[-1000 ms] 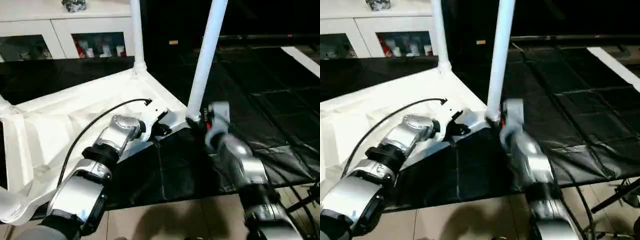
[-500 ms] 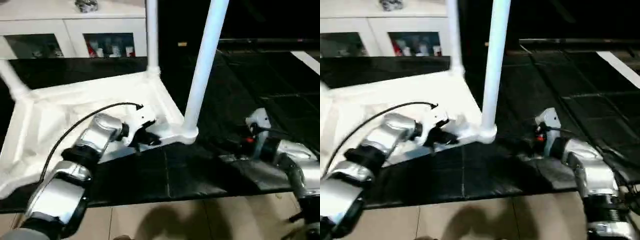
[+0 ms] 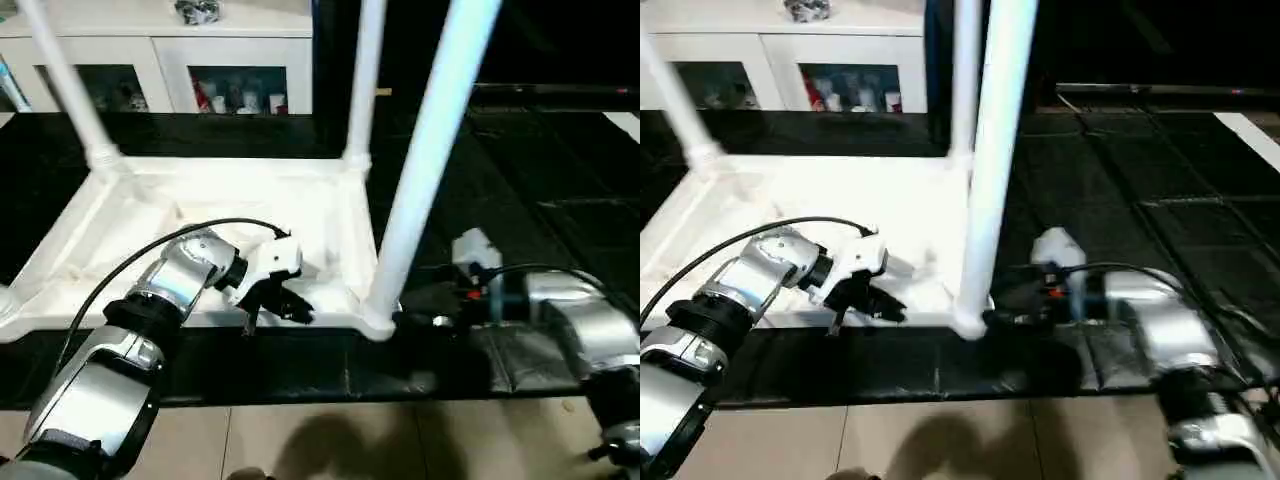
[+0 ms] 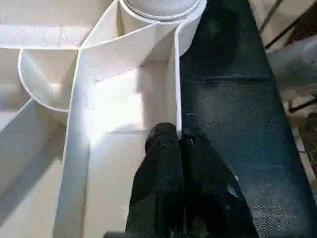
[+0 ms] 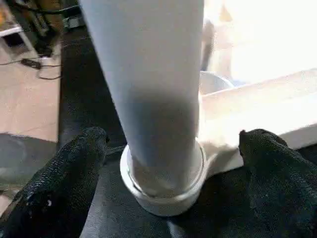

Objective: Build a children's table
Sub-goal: Rotate leg to tighten

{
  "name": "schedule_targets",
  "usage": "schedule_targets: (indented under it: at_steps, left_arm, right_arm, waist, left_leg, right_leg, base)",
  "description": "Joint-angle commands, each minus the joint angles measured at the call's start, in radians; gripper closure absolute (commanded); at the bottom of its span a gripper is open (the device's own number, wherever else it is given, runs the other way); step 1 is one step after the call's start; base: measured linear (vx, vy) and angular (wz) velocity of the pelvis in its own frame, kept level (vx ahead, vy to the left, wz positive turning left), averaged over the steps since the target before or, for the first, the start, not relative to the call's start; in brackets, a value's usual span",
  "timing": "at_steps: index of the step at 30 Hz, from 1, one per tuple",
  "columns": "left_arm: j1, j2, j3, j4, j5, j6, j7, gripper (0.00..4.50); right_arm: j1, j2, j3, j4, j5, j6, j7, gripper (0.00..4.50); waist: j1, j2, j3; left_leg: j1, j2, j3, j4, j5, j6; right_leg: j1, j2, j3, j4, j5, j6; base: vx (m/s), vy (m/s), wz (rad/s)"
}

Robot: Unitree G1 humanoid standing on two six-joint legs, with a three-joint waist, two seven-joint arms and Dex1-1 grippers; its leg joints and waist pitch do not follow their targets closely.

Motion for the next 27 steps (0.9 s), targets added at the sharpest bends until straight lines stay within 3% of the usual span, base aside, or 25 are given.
schedule_targets:
  at_steps: [1,4,27]
  left_arm:
    - [-0.009,-0.008,-0.036,-0.036,0.020,-0.025,-0.042,4.50]
    - [-0.011,-0.010,-0.038,-0.034,0.020,-0.029,-0.042,4.50]
    - [-0.014,-0.015,-0.038,-0.010,0.028,-0.055,-0.028,4.50]
  right_arm:
    - [-0.032,0.004,0.013,0.019,-0.006,-0.015,0.023,0.29]
    - [-0.045,0.010,0.020,0.044,-0.015,-0.029,0.031,0.40]
    - [-0.075,0.028,0.050,0.113,-0.020,-0.059,0.119,2.40]
  waist:
    - [-0.008,-0.007,-0.075]
    - [-0.003,-0.007,-0.074]
    - [-0.002,-0.008,-0.075]
  left_leg:
    - [0.019,0.033,-0.002,-0.062,-0.194,0.062]
    - [0.019,0.033,-0.002,-0.062,-0.194,0.061]
    - [0.018,0.031,-0.002,-0.061,-0.194,0.061]
  right_leg:
    - [0.054,-0.072,0.048,-0.059,-0.250,-0.208]
    - [0.053,-0.073,0.049,-0.059,-0.253,-0.205]
    - [0.053,-0.072,0.048,-0.060,-0.278,-0.197]
  base:
    - [0.000,0.000,0.00]
    - [0.000,0.000,0.00]
    - [0.000,0.000,0.00]
